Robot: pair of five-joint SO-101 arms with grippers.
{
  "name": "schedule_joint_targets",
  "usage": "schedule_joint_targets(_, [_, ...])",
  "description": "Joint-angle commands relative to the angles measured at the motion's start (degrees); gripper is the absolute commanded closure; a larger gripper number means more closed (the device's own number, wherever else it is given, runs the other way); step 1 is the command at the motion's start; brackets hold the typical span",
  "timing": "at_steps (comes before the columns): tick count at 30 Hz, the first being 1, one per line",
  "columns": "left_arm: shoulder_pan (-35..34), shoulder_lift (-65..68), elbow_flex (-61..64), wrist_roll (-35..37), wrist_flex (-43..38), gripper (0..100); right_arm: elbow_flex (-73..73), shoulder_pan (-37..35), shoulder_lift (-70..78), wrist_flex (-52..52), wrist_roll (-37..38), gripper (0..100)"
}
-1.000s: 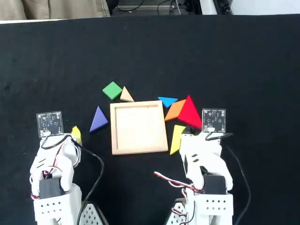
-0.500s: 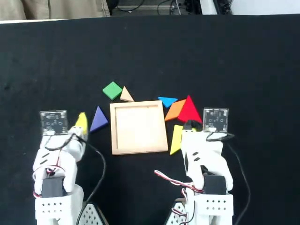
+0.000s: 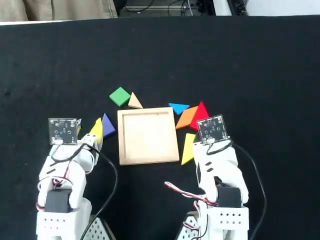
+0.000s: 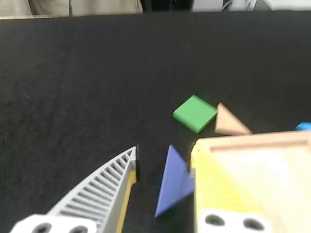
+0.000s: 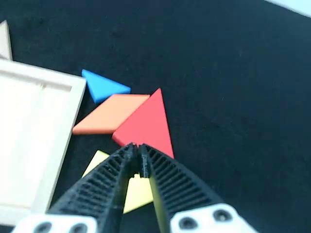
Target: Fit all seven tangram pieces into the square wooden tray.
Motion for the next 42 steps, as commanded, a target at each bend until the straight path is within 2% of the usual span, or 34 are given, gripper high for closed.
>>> schedule_joint_targets(1, [3.91,1.05,-15.16,1.32,8.18,81,-0.04,0.35,-0.4,0.62,-0.09,98.6])
schedule_joint_targets(5, [5.23,7.47,-25.89,1.23,12.66,81,-0.04,0.62,-0.31,0.79,-0.09,98.6])
schedule_joint_targets(8, [4.7,16.09,-31.78,1.14,12.66,81,-0.04,0.62,-0.13,0.79,-0.09,98.6])
schedule_joint_targets(13, [4.0,34.37,-35.47,1.41,12.4,81,-0.04,0.62,0.04,0.88,-0.09,98.6])
schedule_joint_targets(16, [3.82,42.81,-33.27,1.23,7.47,81,-0.04,0.62,-0.13,1.76,0.0,98.6])
schedule_joint_targets(21, [3.56,53.71,-25.27,1.58,-9.85,81,-0.22,0.7,-0.4,2.9,0.0,98.6])
schedule_joint_targets(23, [3.21,57.14,-24.48,1.41,-13.27,81,-0.22,0.7,-0.4,2.99,0.0,98.6])
schedule_joint_targets(29, [-5.49,70.68,-31.78,1.67,-13.8,81,-0.22,0.79,-0.22,3.25,0.0,96.4])
schedule_joint_targets(34, [-5.58,81.76,-35.74,1.67,-13.8,81,-1.27,0.79,0.22,4.22,0.09,90.3])
schedule_joint_targets(38, [-6.02,82.73,-36.53,2.99,-13.71,81,-6.02,0.7,0.22,9.41,2.64,90.3])
schedule_joint_targets(42, [-6.11,82.11,-36.35,4.04,-13.71,81,-6.99,0.35,0.22,9.67,3.08,90.3])
